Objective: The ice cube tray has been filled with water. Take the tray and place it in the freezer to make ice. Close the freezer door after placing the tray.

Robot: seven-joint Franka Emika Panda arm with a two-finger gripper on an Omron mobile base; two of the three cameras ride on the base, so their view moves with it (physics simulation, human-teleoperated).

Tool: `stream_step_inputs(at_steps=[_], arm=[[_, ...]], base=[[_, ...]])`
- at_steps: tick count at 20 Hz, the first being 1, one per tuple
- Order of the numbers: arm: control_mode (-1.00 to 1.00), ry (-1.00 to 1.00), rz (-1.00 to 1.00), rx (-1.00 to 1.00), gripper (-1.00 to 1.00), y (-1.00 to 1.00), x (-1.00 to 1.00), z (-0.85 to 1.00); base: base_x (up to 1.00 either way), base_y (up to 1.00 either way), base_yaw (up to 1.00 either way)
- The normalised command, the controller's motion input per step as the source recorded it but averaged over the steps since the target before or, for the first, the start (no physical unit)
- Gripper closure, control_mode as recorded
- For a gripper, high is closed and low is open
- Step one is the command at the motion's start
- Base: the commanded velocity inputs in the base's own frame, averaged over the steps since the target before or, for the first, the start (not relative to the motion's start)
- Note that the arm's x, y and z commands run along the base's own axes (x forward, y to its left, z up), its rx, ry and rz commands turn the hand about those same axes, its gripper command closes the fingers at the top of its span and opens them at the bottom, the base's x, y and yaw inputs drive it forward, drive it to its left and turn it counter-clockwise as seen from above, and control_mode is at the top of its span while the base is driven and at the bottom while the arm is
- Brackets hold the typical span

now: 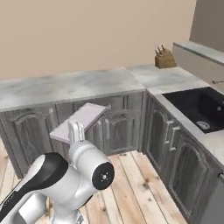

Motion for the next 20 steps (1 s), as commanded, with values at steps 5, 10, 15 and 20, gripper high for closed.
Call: stream_step_inputs(at_steps=[5, 10, 15, 20], arm=[[1.0, 0.0, 0.0, 0.0, 1.0, 0.0, 0.0, 0.0], [1.0, 0.0, 0.0, 0.0, 1.0, 0.0, 0.0, 0.0], [1.0, 0.0, 0.0, 0.0, 1.0, 0.0, 0.0, 0.0], [1.0, 0.0, 0.0, 0.0, 1.0, 0.0, 0.0, 0.0]], base=[[-0.11, 0.01, 0.84], [-0.09, 0.04, 0.85], [-0.04, 0.02, 0.86], [-0.02, 0.0, 0.84]])
